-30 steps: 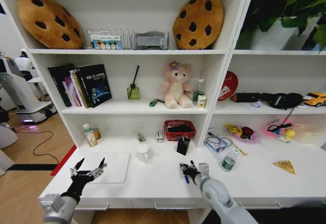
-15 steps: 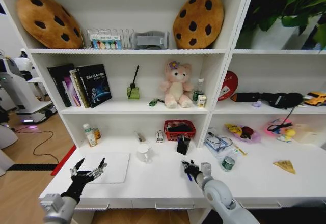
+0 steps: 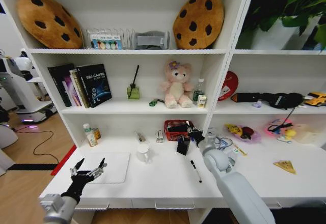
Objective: Organize the objects on the table.
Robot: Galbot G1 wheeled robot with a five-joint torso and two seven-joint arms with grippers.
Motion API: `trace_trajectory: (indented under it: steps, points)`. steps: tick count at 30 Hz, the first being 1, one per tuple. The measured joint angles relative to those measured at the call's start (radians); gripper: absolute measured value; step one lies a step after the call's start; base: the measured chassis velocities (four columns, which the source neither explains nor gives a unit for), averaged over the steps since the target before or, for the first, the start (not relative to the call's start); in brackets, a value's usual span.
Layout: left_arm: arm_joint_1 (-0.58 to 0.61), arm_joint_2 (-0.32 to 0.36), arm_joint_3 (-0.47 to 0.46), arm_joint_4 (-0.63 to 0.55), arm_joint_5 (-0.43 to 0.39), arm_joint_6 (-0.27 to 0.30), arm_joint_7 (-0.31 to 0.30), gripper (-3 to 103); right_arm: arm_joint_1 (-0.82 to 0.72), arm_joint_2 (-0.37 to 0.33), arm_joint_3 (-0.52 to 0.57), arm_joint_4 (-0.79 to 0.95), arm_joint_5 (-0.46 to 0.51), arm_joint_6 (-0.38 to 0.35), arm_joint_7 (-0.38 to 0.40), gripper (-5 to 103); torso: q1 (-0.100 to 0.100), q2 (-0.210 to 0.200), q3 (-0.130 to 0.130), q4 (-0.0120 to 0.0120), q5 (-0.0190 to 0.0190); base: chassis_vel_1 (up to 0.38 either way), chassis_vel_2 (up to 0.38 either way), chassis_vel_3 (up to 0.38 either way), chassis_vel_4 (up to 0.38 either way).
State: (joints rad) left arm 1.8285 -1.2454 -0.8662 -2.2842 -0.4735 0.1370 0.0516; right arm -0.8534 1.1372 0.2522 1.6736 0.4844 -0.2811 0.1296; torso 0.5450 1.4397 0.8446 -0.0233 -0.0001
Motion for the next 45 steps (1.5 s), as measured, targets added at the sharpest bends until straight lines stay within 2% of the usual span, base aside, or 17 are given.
trace_trajectory:
  steps: [8, 14, 24, 28, 29, 32, 34, 37, 38, 40, 41, 44, 45]
  points:
    - [0.000, 0.000, 0.000, 0.000, 0.000, 0.000, 0.000, 100, 0.081, 0.058, -0.038, -0.139, -0.018, 0.022, -0.018, 12, 0.000, 0.000, 0.000, -0.0001, 0.0000, 0.000, 0.000, 0.000, 0.000]
    - [0.000, 0.000, 0.000, 0.000, 0.000, 0.000, 0.000, 100, 0.114, 0.088, -0.049, -0.229, -0.052, 0.069, -0.046, 12, 0.000, 0.000, 0.000, -0.0001, 0.0000, 0.000, 0.000, 0.000, 0.000]
    - [0.000, 0.000, 0.000, 0.000, 0.000, 0.000, 0.000, 100, 0.063, 0.087, -0.059, -0.249, -0.121, 0.138, -0.085, 12, 0.000, 0.000, 0.000, -0.0002, 0.0002, 0.000, 0.000, 0.000, 0.000]
    - [0.000, 0.000, 0.000, 0.000, 0.000, 0.000, 0.000, 100, 0.052, 0.089, -0.062, -0.254, -0.133, 0.149, -0.081, 12, 0.000, 0.000, 0.000, -0.0002, 0.0000, 0.000, 0.000, 0.000, 0.000]
    - [0.000, 0.000, 0.000, 0.000, 0.000, 0.000, 0.000, 100, 0.048, 0.089, -0.063, -0.252, -0.136, 0.147, -0.074, 9, 0.000, 0.000, 0.000, -0.0001, 0.0001, 0.000, 0.000, 0.000, 0.000]
    - [0.000, 0.000, 0.000, 0.000, 0.000, 0.000, 0.000, 100, 0.034, 0.085, -0.063, -0.230, -0.137, 0.134, -0.059, 23, 0.000, 0.000, 0.000, -0.0001, 0.0001, 0.000, 0.000, 0.000, 0.000]
    - [0.000, 0.000, 0.000, 0.000, 0.000, 0.000, 0.000, 100, 0.027, 0.082, -0.063, -0.221, -0.136, 0.133, -0.055, 23, 0.000, 0.000, 0.000, -0.0001, 0.0001, 0.000, 0.000, 0.000, 0.000]
    - [0.000, 0.000, 0.000, 0.000, 0.000, 0.000, 0.000, 100, -0.004, 0.063, -0.052, -0.163, -0.130, 0.124, -0.031, 39, 0.000, 0.000, 0.000, 0.0000, 0.0001, 0.000, 0.000, 0.000, 0.000]
    - [0.000, 0.000, 0.000, 0.000, 0.000, 0.000, 0.000, 100, -0.004, 0.063, -0.052, -0.163, -0.130, 0.124, -0.031, 39, 0.000, 0.000, 0.000, 0.0000, 0.0001, 0.000, 0.000, 0.000, 0.000]
    - [0.000, 0.000, 0.000, 0.000, 0.000, 0.000, 0.000, 100, -0.043, 0.034, -0.032, -0.084, -0.129, 0.123, -0.012, 50, 0.000, 0.000, 0.000, 0.0000, 0.0002, 0.000, 0.000, 0.000, 0.000]
    - [0.000, 0.000, 0.000, 0.000, 0.000, 0.000, 0.000, 100, -0.043, 0.034, -0.032, -0.084, -0.129, 0.123, -0.012, 50, 0.000, 0.000, 0.000, 0.0000, 0.0002, 0.000, 0.000, 0.000, 0.000]
    - [0.000, 0.000, 0.000, 0.000, 0.000, 0.000, 0.000, 100, -0.096, -0.006, -0.004, 0.007, -0.131, 0.131, 0.007, 66, 0.000, 0.000, 0.000, -0.0001, 0.0001, 0.000, 0.000, 0.000, 0.000]
    - [0.000, 0.000, 0.000, 0.000, 0.000, 0.000, 0.000, 100, -0.096, -0.006, -0.004, 0.007, -0.131, 0.131, 0.007, 66, 0.000, 0.000, 0.000, -0.0001, 0.0001, 0.000, 0.000, 0.000, 0.000]
